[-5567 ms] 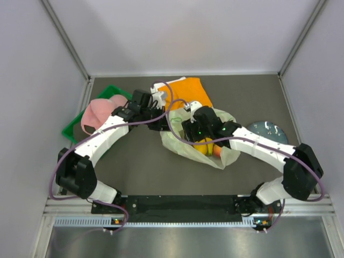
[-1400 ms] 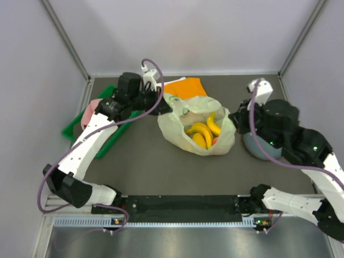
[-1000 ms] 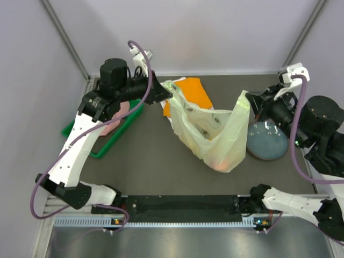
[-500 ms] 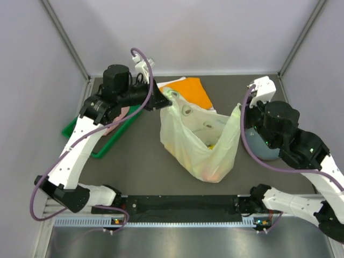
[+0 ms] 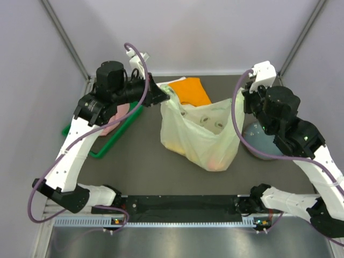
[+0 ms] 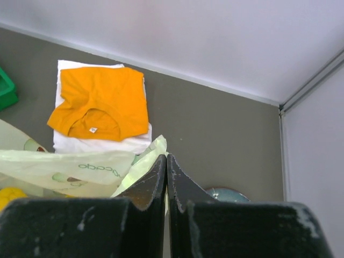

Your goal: Place the fruits into the plastic bag

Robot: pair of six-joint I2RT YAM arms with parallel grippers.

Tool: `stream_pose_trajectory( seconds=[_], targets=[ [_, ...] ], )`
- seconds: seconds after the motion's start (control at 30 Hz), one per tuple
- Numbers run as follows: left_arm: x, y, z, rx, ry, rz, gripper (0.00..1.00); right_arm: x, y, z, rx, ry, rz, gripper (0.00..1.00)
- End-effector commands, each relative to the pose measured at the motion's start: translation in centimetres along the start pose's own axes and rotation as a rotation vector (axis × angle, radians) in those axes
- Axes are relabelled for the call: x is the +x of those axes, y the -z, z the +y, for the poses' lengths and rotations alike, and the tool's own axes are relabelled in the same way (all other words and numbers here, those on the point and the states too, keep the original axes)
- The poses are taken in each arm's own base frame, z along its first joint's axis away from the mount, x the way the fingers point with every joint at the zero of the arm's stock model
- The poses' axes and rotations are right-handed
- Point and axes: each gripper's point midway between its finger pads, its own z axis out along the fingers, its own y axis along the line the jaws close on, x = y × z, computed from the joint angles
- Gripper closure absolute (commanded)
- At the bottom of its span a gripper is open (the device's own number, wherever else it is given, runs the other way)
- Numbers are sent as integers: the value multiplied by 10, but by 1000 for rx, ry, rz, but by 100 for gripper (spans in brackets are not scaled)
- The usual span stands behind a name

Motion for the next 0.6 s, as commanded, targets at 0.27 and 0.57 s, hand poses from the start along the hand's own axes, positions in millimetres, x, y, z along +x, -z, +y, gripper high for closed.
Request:
stream_pose_trajectory(
  seconds=[0.27,0.57],
  targets=[
    [32,-7,13,20,25,27,100,35,-14,1,12,-48,34,100],
    [52,-10,37,-62,11,44,96,69,4,16,-67,-153,88,80]
  ],
)
